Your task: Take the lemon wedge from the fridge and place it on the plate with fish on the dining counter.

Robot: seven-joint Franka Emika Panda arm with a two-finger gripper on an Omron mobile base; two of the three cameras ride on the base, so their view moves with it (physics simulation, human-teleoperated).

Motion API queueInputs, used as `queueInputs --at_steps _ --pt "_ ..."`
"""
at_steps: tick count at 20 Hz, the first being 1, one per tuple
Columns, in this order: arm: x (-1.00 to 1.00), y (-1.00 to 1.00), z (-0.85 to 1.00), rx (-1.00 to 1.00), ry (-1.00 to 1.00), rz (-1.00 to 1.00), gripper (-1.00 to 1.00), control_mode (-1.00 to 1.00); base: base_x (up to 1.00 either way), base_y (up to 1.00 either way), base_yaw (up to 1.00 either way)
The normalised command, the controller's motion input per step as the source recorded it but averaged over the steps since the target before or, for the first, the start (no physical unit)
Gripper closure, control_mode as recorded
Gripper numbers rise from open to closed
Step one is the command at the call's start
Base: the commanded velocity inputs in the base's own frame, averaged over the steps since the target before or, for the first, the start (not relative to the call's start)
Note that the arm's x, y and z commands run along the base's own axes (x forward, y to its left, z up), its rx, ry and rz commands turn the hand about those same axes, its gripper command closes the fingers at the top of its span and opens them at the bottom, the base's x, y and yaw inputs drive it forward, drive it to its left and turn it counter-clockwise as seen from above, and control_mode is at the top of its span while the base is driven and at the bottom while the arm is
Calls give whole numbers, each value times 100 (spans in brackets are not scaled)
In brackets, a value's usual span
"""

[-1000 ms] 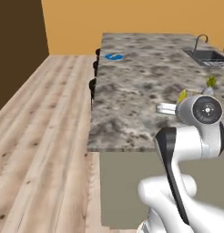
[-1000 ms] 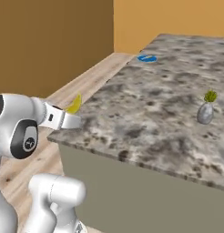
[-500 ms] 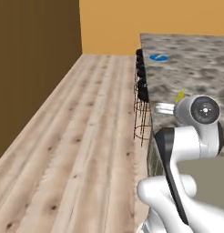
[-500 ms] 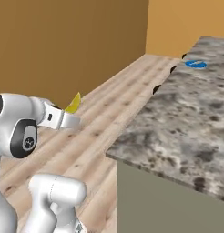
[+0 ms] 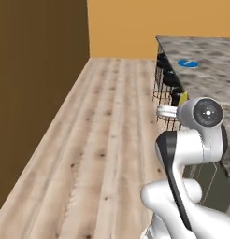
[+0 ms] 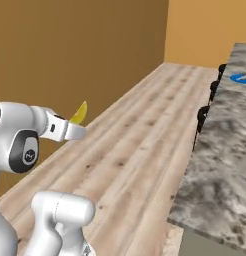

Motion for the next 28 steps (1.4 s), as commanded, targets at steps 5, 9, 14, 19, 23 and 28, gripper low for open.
queueInputs --at_steps 5,9,14,19,23,28 --pt "0 0 0 0 0 0 100 100 100 42 -25" --pt "0 0 0 0 0 0 100 100 100 49 -29" --pt "0 0 0 0 0 0 100 100 100 55 -37" --pt "0 0 0 0 0 0 100 100 100 37 -43" --pt "0 0 0 0 0 0 100 100 100 36 -48" --pt "0 0 0 0 0 0 100 100 100 72 -49"
